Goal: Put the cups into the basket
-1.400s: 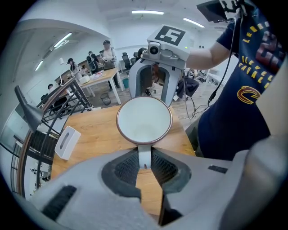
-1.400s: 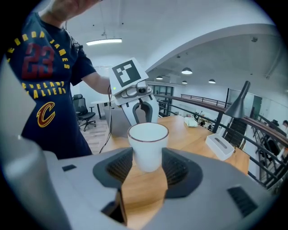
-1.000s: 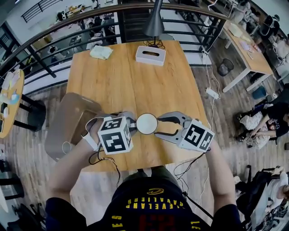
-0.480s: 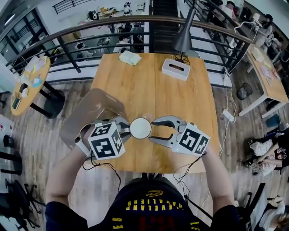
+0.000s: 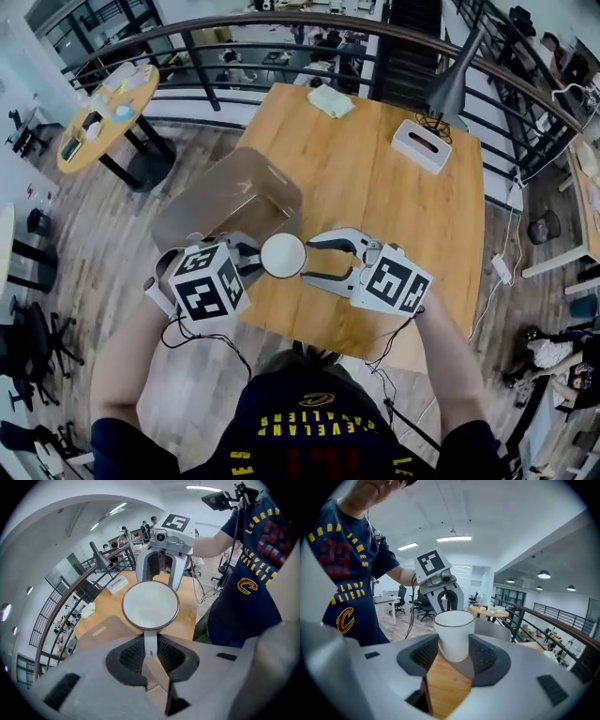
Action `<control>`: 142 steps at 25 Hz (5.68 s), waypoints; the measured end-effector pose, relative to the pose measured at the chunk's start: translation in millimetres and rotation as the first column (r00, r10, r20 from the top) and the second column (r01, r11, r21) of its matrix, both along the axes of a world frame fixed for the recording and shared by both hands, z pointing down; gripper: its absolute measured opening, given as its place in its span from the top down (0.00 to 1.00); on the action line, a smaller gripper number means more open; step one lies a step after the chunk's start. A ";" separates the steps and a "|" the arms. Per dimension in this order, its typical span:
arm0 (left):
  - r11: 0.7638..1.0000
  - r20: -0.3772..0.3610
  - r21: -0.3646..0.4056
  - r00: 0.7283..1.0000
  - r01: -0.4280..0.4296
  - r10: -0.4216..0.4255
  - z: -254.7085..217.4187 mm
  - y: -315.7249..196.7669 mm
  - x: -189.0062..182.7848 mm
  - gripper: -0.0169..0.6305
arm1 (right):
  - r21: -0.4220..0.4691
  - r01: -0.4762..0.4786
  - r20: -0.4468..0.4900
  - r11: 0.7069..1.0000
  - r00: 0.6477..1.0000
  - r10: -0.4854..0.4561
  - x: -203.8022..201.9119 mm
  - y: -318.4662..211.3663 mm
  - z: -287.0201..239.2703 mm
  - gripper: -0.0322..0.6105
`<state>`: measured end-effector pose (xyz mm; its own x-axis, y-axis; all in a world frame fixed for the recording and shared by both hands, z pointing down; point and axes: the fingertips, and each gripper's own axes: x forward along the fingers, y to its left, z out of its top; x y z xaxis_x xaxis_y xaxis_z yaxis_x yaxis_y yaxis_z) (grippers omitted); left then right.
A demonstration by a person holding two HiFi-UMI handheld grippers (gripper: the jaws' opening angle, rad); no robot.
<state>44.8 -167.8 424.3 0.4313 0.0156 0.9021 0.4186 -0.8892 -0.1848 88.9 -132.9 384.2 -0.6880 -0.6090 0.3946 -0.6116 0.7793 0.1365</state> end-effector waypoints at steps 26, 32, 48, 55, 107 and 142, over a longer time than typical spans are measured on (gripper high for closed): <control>0.995 0.082 -0.098 0.997 0.002 0.006 54.8 -151.9 -30.7 0.87 | 0.039 -0.326 0.086 0.944 0.943 0.322 0.6 -124.2 -8.0 0.63; 0.990 0.061 -0.135 0.997 0.050 -0.042 102.6 -172.0 -4.8 0.87 | 0.026 -0.426 0.107 0.904 0.901 0.421 15.1 -117.8 -2.9 0.63; 0.983 0.107 -0.178 0.994 0.043 -0.024 205.9 -160.0 20.2 0.87 | -0.057 -0.625 0.146 0.778 0.766 0.626 60.8 -81.4 20.1 0.63; 0.984 0.120 -0.176 0.993 0.008 0.013 236.7 -153.7 25.9 0.87 | -0.077 -0.652 0.141 0.754 0.742 0.656 62.4 -84.1 26.4 0.63; 0.983 -0.722 -0.144 0.667 0.114 -0.183 -86.1 -118.8 53.2 0.65 | -0.086 -0.868 0.302 0.489 0.445 0.843 88.4 47.8 36.7 0.63; 0.767 -0.674 -0.590 0.676 -0.251 -0.297 -53.5 309.0 77.5 0.95 | -0.037 -0.972 0.451 -0.232 -0.223 0.864 49.0 371.9 -4.3 0.93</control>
